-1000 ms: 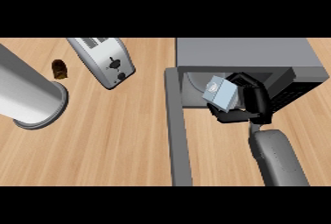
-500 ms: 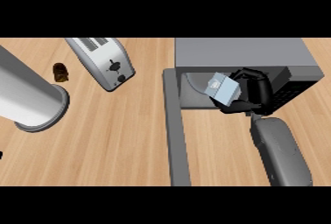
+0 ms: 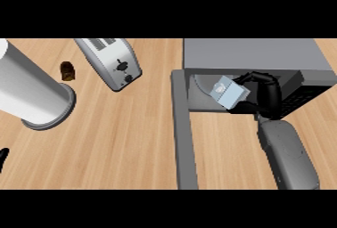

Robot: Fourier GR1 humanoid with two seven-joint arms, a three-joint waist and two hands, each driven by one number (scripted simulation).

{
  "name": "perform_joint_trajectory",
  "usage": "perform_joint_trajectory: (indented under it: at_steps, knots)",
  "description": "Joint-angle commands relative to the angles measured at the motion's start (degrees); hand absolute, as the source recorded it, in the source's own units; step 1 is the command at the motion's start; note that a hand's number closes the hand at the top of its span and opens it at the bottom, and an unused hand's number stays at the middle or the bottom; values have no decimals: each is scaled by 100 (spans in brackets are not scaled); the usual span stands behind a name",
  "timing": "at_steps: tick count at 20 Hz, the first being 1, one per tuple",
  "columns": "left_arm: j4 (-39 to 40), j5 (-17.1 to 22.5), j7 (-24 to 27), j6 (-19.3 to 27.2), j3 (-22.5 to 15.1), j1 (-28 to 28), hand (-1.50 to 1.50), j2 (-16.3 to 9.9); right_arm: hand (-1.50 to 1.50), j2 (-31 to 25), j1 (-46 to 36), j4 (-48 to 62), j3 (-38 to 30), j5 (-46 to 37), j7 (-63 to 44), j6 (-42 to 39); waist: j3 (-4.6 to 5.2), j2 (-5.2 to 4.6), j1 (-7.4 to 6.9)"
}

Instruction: Pick up the milk, place it into the microwave and close the microwave

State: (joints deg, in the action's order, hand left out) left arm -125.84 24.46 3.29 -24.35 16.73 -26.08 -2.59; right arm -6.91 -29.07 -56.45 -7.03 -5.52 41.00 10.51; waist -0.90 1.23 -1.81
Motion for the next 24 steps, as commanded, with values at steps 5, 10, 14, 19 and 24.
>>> perform_joint_trajectory:
  at_steps: [5,10,14,19,24]
  knots:
    - [29,-5,-51,-20,-96,265,-150,-74,150,-272,-1030,966,-74,-407,-860,536,94,-354,-614]
    - [173,-119,-53,-21,-167,471,-150,-112,150,-54,-807,852,-322,-271,-638,1076,94,-431,-692]
    - [155,-335,-88,12,-209,512,-150,-145,150,18,-650,695,-517,-325,-505,1650,95,-444,-751]
    - [189,-424,-173,64,-159,718,-150,-285,-150,-206,-367,526,-470,-942,-35,2283,108,-529,-863]
    - [189,-546,-166,40,-297,779,-150,-256,-150,-109,-191,471,-521,-1183,-1,2528,105,-527,-998]
